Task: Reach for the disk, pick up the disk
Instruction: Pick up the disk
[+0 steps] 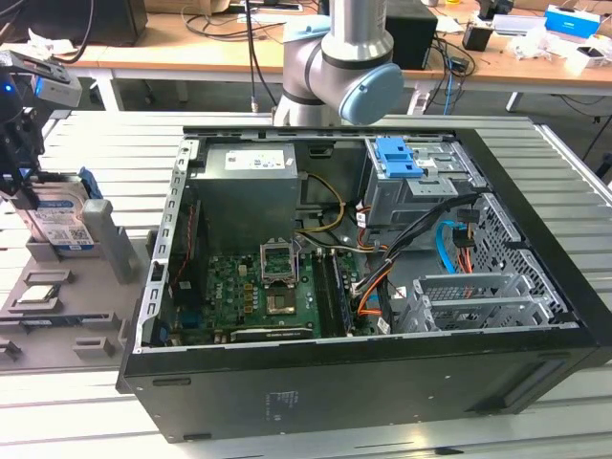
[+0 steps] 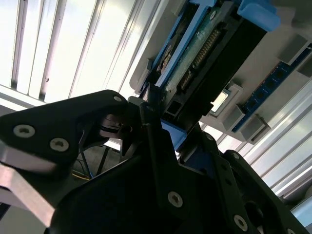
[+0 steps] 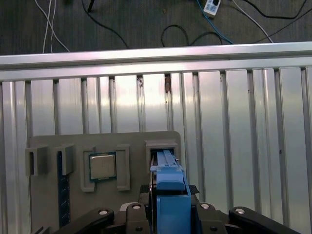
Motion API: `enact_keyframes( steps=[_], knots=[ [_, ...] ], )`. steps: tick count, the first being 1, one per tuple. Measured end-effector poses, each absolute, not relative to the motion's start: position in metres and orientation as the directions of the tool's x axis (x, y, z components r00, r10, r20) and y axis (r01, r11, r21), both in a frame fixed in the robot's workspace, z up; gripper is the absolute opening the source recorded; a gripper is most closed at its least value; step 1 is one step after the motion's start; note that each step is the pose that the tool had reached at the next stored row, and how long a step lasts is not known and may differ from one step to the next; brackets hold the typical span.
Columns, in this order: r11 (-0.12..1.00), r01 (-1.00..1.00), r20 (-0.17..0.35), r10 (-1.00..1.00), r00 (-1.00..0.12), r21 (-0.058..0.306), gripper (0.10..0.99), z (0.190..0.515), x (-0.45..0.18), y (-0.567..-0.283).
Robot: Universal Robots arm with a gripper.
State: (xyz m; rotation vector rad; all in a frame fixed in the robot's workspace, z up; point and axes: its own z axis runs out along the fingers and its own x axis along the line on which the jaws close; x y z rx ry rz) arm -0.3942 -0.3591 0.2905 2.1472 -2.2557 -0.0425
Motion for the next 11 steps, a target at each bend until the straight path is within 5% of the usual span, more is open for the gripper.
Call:
enact_keyframes(
  steps=[11],
  knots=[
    [0.049, -0.998, 0.001, -0.999, -0.049, 0.038, 0.369, 0.2973, -0.3941, -0.3591]
  ],
)
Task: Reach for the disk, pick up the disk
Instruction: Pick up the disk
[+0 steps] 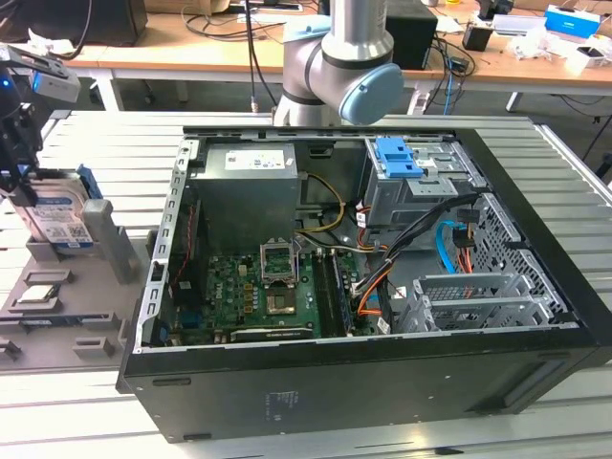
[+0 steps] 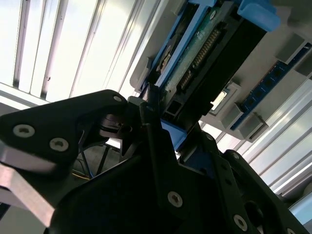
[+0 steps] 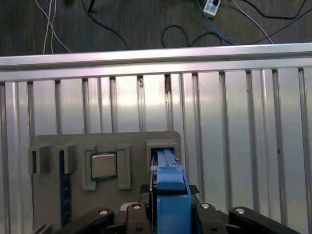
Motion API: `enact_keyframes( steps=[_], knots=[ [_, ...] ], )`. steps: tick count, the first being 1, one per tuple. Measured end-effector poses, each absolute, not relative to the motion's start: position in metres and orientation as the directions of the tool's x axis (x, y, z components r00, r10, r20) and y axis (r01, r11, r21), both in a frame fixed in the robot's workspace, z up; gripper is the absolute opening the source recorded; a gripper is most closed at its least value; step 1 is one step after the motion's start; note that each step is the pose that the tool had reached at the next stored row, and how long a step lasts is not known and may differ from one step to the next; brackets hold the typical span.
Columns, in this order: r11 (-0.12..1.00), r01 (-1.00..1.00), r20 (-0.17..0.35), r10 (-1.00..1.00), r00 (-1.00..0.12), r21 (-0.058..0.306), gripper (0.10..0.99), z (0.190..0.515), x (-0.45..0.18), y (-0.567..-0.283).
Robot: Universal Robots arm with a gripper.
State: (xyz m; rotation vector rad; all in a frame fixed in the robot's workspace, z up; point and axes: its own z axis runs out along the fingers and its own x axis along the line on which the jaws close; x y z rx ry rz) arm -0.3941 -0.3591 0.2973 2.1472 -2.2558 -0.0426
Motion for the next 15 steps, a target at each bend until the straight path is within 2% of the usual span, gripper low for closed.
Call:
enact_keyframes(
  steps=[15],
  knots=[
    [0.049, -0.998, 0.001, -0.999, -0.049, 0.038, 0.369, 0.326, -0.392, -0.359]
  ],
)
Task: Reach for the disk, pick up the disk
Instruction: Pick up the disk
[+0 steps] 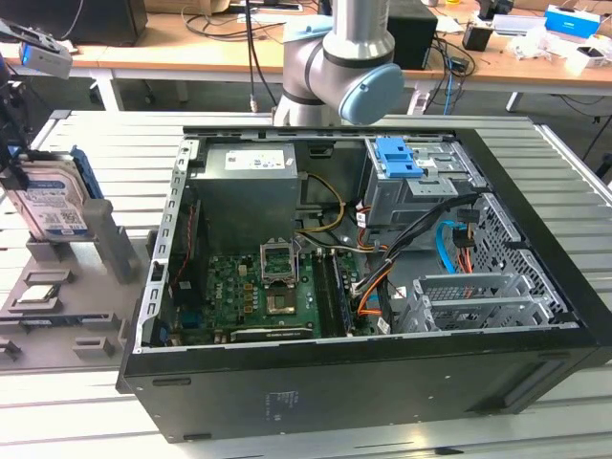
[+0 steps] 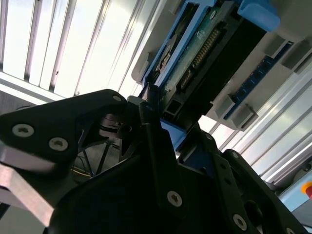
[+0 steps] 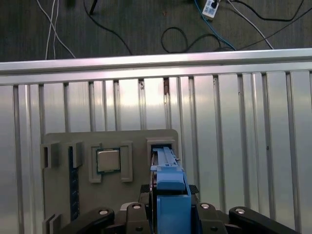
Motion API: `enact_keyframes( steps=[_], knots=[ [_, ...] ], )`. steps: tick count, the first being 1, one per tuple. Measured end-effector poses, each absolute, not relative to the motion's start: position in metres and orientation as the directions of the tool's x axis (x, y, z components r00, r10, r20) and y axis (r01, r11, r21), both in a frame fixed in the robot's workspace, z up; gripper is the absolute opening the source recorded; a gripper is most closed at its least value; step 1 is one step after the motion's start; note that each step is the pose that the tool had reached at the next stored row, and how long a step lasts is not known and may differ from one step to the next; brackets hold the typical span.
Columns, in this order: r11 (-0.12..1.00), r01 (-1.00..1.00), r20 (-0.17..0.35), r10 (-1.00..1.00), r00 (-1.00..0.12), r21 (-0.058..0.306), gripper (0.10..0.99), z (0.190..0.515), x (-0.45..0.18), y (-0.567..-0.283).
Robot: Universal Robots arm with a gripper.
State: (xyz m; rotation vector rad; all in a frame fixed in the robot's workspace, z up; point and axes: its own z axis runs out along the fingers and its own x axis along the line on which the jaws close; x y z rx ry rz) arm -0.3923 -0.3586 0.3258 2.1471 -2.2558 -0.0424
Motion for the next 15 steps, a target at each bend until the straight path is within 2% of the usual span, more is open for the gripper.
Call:
enact_keyframes(
  steps=[15],
  knots=[
    [0.049, -0.998, 0.001, -0.999, -0.049, 0.038, 0.369, 0.361, -0.39, -0.358]
  ],
)
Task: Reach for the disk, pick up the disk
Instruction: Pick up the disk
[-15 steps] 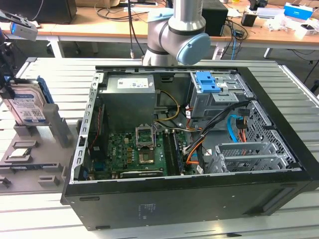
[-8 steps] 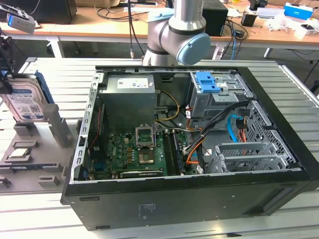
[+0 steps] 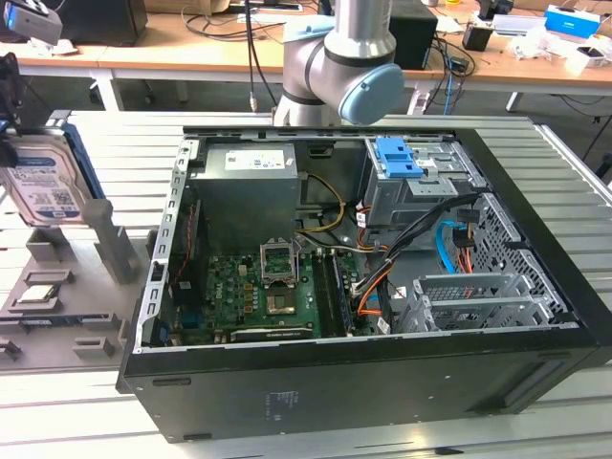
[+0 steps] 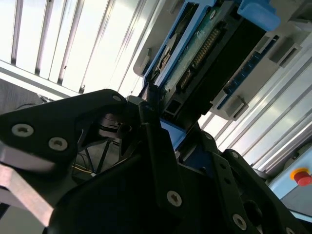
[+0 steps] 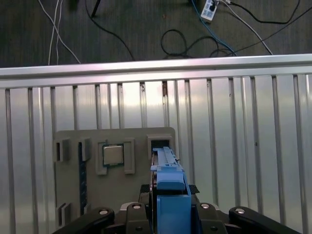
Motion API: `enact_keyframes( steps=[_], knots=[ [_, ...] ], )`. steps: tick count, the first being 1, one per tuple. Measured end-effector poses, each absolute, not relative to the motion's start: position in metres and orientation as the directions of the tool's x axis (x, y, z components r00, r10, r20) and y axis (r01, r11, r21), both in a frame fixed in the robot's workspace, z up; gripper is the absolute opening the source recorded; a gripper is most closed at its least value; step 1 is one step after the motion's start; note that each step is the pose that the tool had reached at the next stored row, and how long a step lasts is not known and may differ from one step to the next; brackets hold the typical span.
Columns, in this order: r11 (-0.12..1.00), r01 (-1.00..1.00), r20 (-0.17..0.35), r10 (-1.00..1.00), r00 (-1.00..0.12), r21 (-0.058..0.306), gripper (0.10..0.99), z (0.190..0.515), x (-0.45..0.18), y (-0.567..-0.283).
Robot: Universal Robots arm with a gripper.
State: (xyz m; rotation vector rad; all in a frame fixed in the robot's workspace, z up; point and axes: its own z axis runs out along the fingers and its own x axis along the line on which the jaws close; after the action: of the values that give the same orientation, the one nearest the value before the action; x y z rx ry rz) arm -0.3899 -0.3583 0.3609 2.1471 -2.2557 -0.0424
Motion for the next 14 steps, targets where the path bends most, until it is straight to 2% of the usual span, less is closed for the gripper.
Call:
enact_keyframes(
  steps=[14],
  knots=[
    [0.049, -0.998, 0.001, -0.999, -0.049, 0.039, 0.369, 0.393, -0.388, -0.358]
  ],
)
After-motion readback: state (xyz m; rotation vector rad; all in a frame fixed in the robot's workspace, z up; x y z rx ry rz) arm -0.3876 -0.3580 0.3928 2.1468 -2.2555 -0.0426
